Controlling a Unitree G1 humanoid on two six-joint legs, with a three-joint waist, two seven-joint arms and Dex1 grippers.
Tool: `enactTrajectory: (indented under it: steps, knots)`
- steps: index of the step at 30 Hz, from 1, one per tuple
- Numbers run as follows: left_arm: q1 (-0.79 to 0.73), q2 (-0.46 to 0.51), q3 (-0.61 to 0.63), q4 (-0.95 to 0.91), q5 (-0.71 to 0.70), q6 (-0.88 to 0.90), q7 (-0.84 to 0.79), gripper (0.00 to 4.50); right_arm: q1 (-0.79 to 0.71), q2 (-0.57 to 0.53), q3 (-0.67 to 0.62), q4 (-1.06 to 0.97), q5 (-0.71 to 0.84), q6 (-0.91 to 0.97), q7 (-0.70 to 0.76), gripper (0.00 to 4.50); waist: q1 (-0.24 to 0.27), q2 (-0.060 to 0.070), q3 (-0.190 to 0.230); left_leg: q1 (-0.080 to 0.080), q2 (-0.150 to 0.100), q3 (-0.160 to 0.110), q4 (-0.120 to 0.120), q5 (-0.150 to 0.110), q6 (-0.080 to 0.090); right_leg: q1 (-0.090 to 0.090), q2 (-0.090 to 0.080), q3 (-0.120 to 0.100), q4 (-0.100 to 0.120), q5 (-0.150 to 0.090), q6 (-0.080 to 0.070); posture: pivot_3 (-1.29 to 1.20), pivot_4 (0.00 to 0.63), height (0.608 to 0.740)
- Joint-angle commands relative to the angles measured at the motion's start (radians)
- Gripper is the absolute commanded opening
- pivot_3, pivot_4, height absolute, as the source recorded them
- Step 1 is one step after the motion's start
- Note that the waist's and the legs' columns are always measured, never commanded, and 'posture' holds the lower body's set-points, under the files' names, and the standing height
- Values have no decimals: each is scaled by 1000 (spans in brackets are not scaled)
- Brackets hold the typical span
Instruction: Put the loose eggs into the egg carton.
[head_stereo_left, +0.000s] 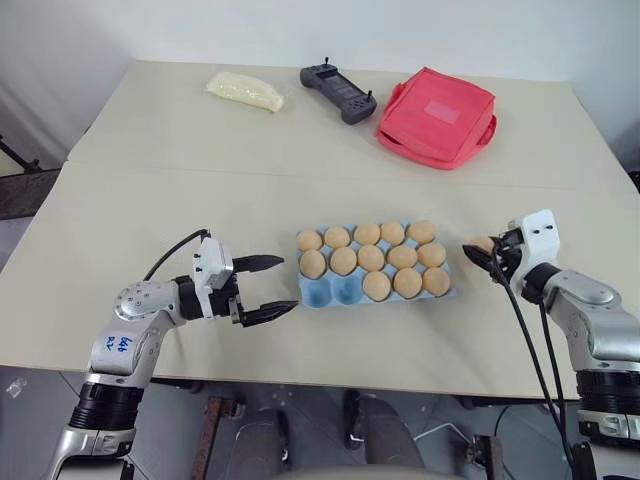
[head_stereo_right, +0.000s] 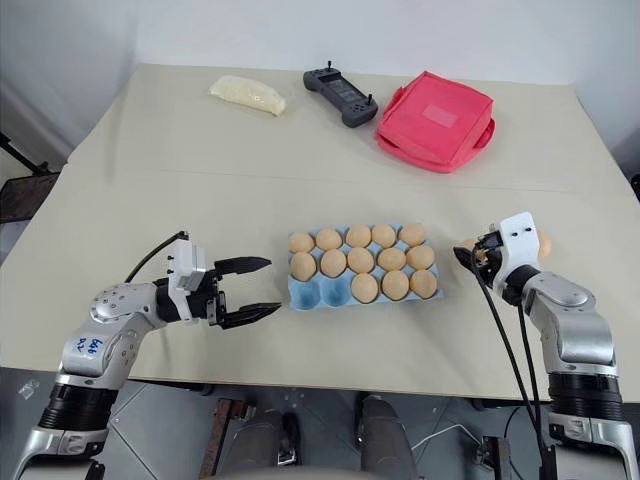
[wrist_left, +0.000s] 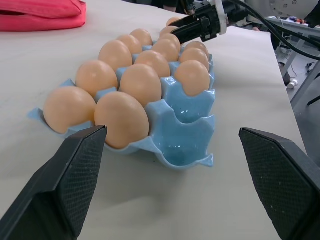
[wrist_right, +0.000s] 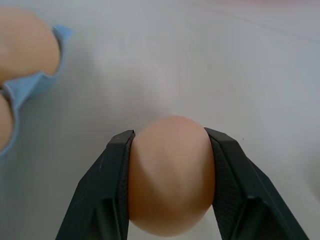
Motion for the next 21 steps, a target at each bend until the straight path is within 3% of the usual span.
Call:
enactTrajectory:
  steps: [1,6,10,21]
  knots:
    - [-20,-3,-1,-12,-10,-9,-14,4500,-12,-14,-48,-187,76,87,-5,1668,0,0,0,0,0,0,0,0,0,0,0,0,0,0,0,0,150,740]
    - [-25,-2,-2,-2,-10,-11,-27,4500,-25,-28,-27,-460,218,272,9,1668,1,0,0,0,1,-1,0,0,0,-1,0,0,1,0,-1,0,150,740]
    - [-26,6,5,13,-5,-17,-39,4500,-48,-18,59,-598,301,401,1,1668,1,0,0,0,2,-1,0,0,-1,-1,0,-1,1,-1,-1,0,150,740]
    - [-9,29,35,22,8,-40,-23,4500,-122,103,333,-624,286,454,-33,1668,-1,0,0,-1,3,-1,-1,0,0,-1,-1,-2,-1,-1,-1,0,150,740]
